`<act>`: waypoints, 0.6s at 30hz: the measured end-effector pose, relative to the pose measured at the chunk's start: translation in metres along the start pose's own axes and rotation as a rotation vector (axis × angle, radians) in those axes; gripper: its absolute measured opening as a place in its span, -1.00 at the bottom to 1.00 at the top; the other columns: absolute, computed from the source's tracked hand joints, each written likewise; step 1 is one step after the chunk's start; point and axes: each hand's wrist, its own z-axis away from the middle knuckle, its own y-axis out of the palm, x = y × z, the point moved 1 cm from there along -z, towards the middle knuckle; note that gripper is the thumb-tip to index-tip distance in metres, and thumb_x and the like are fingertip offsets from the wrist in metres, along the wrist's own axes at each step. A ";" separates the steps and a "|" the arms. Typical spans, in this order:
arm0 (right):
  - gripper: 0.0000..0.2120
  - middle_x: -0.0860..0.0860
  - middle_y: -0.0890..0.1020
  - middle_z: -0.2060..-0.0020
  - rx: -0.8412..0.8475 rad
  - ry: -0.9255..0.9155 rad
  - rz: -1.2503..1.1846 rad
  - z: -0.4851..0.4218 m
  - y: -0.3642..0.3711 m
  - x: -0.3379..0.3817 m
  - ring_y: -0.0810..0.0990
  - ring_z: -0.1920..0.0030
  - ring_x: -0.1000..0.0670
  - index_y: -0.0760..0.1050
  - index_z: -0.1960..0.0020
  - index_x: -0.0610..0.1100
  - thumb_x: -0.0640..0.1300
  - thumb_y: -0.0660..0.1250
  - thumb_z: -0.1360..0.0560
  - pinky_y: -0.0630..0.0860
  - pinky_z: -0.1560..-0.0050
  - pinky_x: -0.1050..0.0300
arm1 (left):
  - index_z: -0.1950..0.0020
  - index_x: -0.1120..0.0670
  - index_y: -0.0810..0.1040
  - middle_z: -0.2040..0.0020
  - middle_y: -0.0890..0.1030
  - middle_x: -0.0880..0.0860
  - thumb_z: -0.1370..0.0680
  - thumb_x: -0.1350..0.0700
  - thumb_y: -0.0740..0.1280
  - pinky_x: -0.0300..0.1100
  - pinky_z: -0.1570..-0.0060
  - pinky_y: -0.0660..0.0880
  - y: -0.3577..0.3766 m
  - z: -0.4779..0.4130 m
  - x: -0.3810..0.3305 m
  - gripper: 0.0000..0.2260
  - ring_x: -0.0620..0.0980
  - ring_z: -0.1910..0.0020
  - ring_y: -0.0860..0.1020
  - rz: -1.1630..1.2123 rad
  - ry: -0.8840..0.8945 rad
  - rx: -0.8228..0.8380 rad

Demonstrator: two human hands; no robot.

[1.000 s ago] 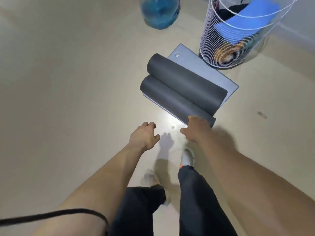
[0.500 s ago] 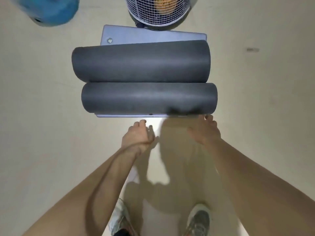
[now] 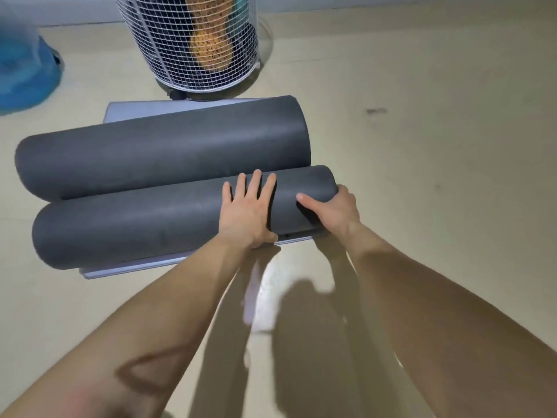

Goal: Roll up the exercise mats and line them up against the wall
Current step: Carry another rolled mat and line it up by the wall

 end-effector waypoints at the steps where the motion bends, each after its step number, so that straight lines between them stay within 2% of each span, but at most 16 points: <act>1: -0.09 -0.06 0.50 -0.31 -0.012 0.007 0.009 -0.005 0.002 0.002 0.57 -0.24 -0.12 0.37 -0.42 -0.13 0.31 0.60 -0.27 0.55 -0.27 -0.07 | -0.68 -0.07 -0.28 -0.71 -0.14 0.06 -0.36 -0.38 0.51 0.25 -0.58 -0.08 0.004 -0.003 0.001 0.22 0.23 -0.67 -0.11 -0.015 -0.002 0.011; 4: -0.21 -0.07 0.57 -0.25 -0.037 0.033 0.069 -0.010 0.002 -0.001 0.58 -0.22 -0.14 0.43 -0.33 -0.18 0.25 0.61 -0.31 0.54 -0.16 0.01 | -0.67 -0.13 -0.28 -0.71 -0.16 0.02 -0.43 -0.36 0.48 0.25 -0.59 -0.04 0.011 -0.005 -0.001 0.13 0.25 -0.67 -0.10 -0.025 0.023 -0.011; 8: -0.38 -0.03 0.65 -0.10 -0.003 0.063 0.032 -0.009 -0.001 -0.010 0.61 -0.05 -0.11 0.54 -0.19 -0.11 0.25 0.59 -0.33 0.51 -0.01 0.07 | -0.67 -0.19 -0.25 -0.71 -0.12 -0.01 -0.44 -0.36 0.47 0.23 -0.59 -0.03 0.020 0.000 -0.002 0.09 0.25 -0.67 -0.07 -0.030 0.058 -0.052; 11: -0.38 -0.02 0.65 -0.06 0.046 0.081 0.033 -0.012 0.002 -0.018 0.62 -0.06 -0.13 0.57 -0.20 -0.09 0.32 0.55 -0.35 0.53 -0.04 0.06 | -0.67 -0.20 -0.24 -0.71 -0.11 -0.01 -0.43 -0.36 0.47 0.22 -0.59 -0.04 0.027 0.001 -0.002 0.09 0.24 -0.67 -0.07 -0.031 0.057 -0.065; 14: -0.42 -0.02 0.68 -0.08 0.090 0.066 -0.024 -0.024 0.006 -0.023 0.64 -0.09 -0.13 0.60 -0.21 -0.08 0.31 0.53 -0.39 0.57 -0.18 -0.02 | -0.67 -0.19 -0.25 -0.71 -0.14 -0.01 -0.45 -0.39 0.43 0.21 -0.60 -0.05 0.025 -0.003 0.000 0.07 0.23 -0.67 -0.10 -0.030 0.082 -0.044; 18: -0.34 -0.07 0.67 -0.14 -0.008 0.084 -0.059 -0.031 0.017 -0.015 0.63 -0.12 -0.20 0.55 -0.22 -0.11 0.34 0.52 -0.36 0.57 -0.24 -0.17 | -0.70 -0.06 -0.17 -0.71 -0.12 0.02 -0.57 -0.32 0.33 0.12 -0.62 -0.05 0.018 0.005 0.016 -0.08 0.15 -0.68 -0.10 0.005 0.071 -0.047</act>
